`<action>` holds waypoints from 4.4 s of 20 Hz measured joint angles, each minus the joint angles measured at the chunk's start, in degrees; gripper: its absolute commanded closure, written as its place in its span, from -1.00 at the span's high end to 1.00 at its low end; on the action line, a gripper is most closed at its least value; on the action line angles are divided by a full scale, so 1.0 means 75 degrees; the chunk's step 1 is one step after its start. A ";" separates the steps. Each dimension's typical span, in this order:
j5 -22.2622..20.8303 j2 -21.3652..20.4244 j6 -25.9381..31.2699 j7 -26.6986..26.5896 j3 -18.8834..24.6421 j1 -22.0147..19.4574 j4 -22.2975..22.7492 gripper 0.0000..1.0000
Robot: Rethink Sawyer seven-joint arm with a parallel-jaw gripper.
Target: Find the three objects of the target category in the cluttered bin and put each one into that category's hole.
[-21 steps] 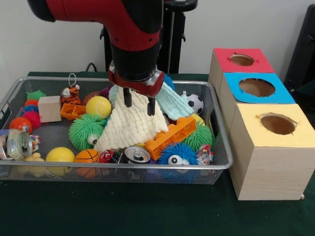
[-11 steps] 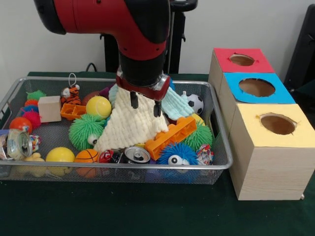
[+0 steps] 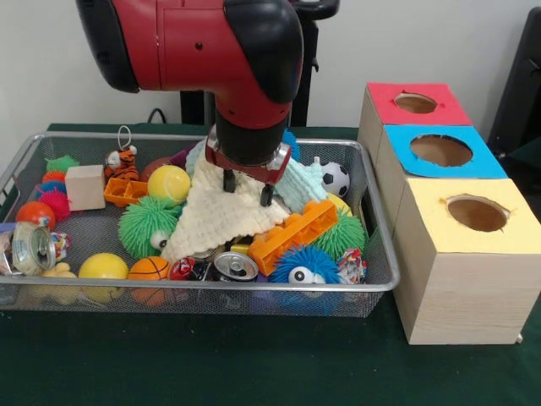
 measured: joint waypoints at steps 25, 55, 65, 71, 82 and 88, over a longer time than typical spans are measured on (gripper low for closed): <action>-0.0171 -0.0099 -0.0657 0.0000 -0.0470 0.0540 0.0034 -1.00; -0.0304 -0.0482 -0.0666 -0.0002 -0.0473 -0.1704 0.0065 -1.00; -0.0530 -0.0009 -0.0665 -0.0002 -0.0387 -0.1812 -0.0173 -1.00; -0.0616 0.0061 -0.0665 -0.0046 -0.0236 -0.1811 -0.0194 -1.00; -0.0644 0.0061 -0.0665 -0.0212 -0.0211 -0.1853 -0.0196 -1.00; -0.0645 0.0025 -0.0666 -0.0385 -0.0209 -0.1920 -0.0198 -1.00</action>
